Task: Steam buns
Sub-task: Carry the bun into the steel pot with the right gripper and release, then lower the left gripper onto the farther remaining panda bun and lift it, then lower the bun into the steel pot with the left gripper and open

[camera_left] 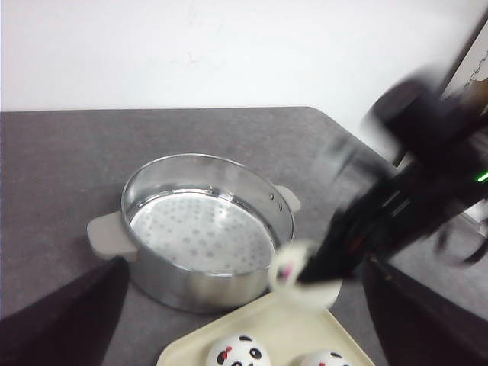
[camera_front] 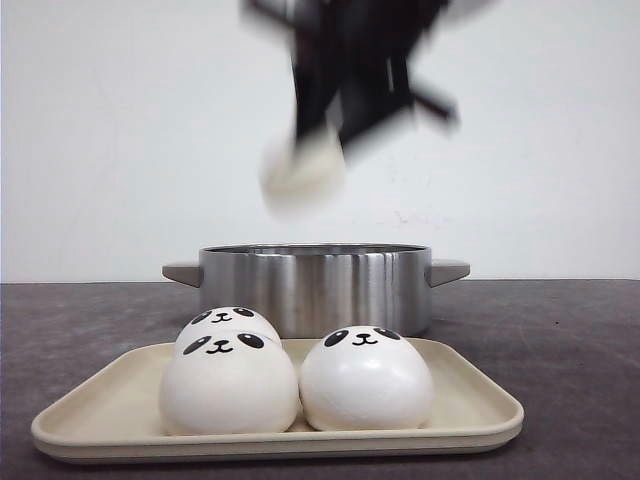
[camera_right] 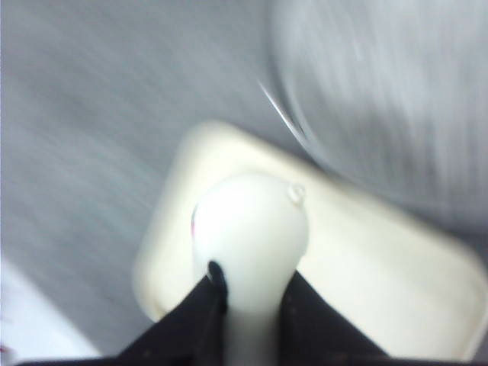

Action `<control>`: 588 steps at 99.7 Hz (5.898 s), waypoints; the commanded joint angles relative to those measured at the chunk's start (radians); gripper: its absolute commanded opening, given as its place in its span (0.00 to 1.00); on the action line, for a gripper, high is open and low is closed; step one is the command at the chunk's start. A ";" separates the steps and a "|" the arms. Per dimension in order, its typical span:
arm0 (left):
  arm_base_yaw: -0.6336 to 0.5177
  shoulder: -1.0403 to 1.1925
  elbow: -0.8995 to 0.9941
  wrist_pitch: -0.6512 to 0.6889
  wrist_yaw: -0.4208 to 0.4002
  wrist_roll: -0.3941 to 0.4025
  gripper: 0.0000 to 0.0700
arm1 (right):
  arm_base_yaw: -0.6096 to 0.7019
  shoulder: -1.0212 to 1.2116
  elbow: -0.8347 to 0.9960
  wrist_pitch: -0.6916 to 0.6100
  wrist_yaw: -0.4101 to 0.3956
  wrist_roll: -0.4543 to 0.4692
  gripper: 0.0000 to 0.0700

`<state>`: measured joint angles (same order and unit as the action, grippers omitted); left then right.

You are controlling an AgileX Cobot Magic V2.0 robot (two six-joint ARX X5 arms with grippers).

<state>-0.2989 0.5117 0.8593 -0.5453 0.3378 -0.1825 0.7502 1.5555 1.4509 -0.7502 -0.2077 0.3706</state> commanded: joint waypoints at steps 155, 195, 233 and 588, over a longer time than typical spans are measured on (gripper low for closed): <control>-0.003 0.012 0.011 0.035 -0.005 0.006 0.85 | -0.240 0.614 0.316 0.249 0.245 -0.188 0.50; -0.004 0.054 0.011 -0.005 0.004 -0.016 0.84 | -0.219 0.461 0.427 0.167 0.234 -0.219 0.00; -0.121 0.347 0.011 -0.003 0.002 -0.095 0.84 | -0.023 -0.085 0.427 0.003 0.339 -0.291 0.01; -0.213 1.472 0.697 0.165 -0.397 -0.061 0.74 | 0.257 -0.415 0.427 -0.181 0.578 -0.180 0.01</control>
<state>-0.5079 1.9648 1.5234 -0.3756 -0.0555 -0.2531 0.9943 1.1328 1.8580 -0.9363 0.3676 0.1883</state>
